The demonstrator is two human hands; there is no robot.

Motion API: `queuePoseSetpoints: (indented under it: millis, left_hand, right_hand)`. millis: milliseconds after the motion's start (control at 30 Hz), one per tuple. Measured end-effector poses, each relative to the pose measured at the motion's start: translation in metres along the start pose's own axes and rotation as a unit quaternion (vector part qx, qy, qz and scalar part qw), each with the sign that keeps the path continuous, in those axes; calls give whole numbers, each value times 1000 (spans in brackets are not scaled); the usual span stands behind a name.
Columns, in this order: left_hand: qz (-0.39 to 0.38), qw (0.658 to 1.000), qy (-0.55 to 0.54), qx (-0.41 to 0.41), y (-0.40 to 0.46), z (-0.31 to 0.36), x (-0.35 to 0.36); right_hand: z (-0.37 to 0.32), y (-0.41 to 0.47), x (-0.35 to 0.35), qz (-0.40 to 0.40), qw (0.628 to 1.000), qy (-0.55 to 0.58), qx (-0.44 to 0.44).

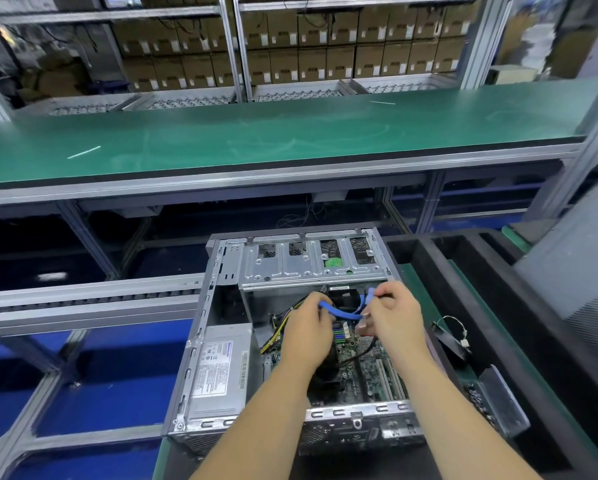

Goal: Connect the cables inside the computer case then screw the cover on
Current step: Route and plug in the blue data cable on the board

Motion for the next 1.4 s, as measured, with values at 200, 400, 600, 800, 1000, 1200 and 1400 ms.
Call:
queuePoseSetpoints:
  millis: [200, 400, 600, 800, 1000, 1200, 1400]
  left_hand:
    - [13, 1000, -20, -8, 2, -2, 1]
    - [21, 999, -30, -9, 8, -7, 4]
    - [41, 998, 12, 40, 7, -3, 3]
    - [32, 998, -11, 46, 6, -2, 1]
    - [39, 998, -23, 45, 8, -4, 2]
    - [33, 998, 14, 59, 11, -4, 6]
    - [17, 997, 46, 53, 13, -6, 9]
  right_hand:
    - [17, 0, 12, -25, 982, -172, 71]
    - [35, 4, 8, -14, 953, -289, 86]
    - [24, 15, 19, -124, 898, -422, -13]
    - [22, 12, 44, -257, 720, -638, -92]
    - [34, 32, 25, -202, 775, -599, -21]
    - [39, 42, 18, -71, 877, -473, 52]
    - [42, 44, 17, -33, 896, -439, 55]
Point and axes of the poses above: each hand's wrist, its own y-axis towards the middle knuckle, its own x-axis out of the palm, z = x × y, the point moved 2 cm from there along y, towards the middle knuckle, and after that the axes turned 3 degrees about z, right-handed, at the moved point
